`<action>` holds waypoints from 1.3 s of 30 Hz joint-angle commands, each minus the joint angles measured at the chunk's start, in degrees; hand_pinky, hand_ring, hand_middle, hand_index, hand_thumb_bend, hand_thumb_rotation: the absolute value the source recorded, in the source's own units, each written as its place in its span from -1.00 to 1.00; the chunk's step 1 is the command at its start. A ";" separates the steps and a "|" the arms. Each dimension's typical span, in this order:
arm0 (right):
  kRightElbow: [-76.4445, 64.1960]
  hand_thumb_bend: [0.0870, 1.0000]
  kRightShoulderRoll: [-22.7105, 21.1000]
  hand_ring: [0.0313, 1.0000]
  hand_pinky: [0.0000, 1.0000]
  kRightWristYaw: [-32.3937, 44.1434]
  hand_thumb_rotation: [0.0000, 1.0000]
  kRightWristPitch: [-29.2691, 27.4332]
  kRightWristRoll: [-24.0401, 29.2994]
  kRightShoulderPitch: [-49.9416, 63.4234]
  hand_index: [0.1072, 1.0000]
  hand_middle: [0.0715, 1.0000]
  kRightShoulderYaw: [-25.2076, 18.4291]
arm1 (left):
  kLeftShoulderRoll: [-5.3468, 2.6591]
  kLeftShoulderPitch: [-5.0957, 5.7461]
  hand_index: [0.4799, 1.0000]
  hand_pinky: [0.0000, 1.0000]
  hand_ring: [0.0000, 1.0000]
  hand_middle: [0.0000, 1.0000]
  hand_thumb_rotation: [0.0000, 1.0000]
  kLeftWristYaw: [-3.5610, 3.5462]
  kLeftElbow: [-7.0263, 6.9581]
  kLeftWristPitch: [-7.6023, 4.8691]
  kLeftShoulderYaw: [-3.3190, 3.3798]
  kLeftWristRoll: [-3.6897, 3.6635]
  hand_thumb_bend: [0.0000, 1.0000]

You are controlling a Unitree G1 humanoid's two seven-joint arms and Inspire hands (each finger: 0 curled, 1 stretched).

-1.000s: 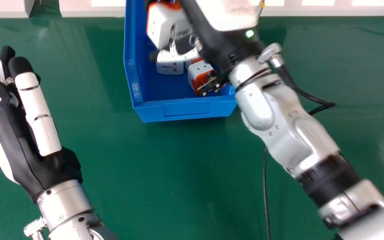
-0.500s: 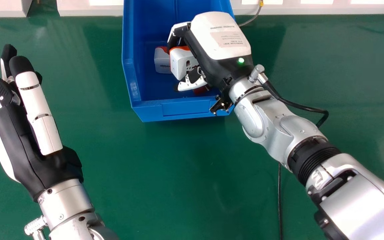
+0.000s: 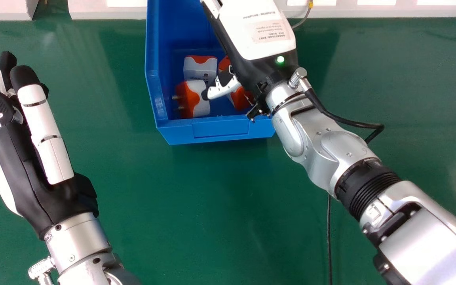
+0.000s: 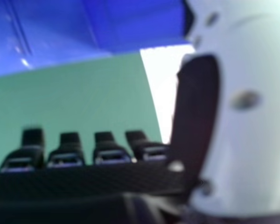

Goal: Pick all objects and put in blue box

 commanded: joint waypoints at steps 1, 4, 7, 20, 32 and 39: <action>-3.12 1.00 -0.34 1.00 1.00 -3.87 -0.44 -0.27 0.19 0.11 1.00 1.00 -0.86 | -5.16 0.66 0.77 0.88 0.93 0.92 0.65 0.13 -1.37 -1.03 -0.26 0.27 0.06; -9.44 1.00 -1.15 1.00 1.00 -7.49 -0.33 -0.92 0.65 2.29 1.00 1.00 -2.52 | -5.16 1.21 0.76 0.88 0.92 0.92 0.65 0.21 -1.89 -0.87 -0.39 0.33 0.05; -19.49 1.00 -2.41 1.00 1.00 -7.80 -0.28 -0.63 0.74 6.33 1.00 1.00 -4.38 | -5.11 1.99 0.75 0.88 0.92 0.91 0.65 0.27 -2.25 -0.94 -0.63 0.70 0.05; -64.94 0.82 -1.40 1.00 0.96 1.07 -0.10 -5.73 16.97 41.87 1.00 1.00 -15.20 | -4.89 5.64 0.76 0.84 0.91 0.90 0.63 0.19 -3.73 -0.45 -2.54 1.14 0.08; -70.01 0.21 9.82 0.80 0.56 12.25 0.62 -16.54 42.36 67.69 0.87 0.89 -11.26 | -4.27 6.81 0.80 0.85 0.91 0.90 0.63 -1.80 -3.98 0.58 -3.03 -0.42 0.09; -73.71 -0.20 11.97 0.95 0.86 15.37 0.60 -10.07 50.33 74.15 0.94 0.98 -8.28 | -4.30 8.08 0.77 0.84 0.89 0.88 0.61 -2.02 -4.26 0.58 -3.74 0.30 0.10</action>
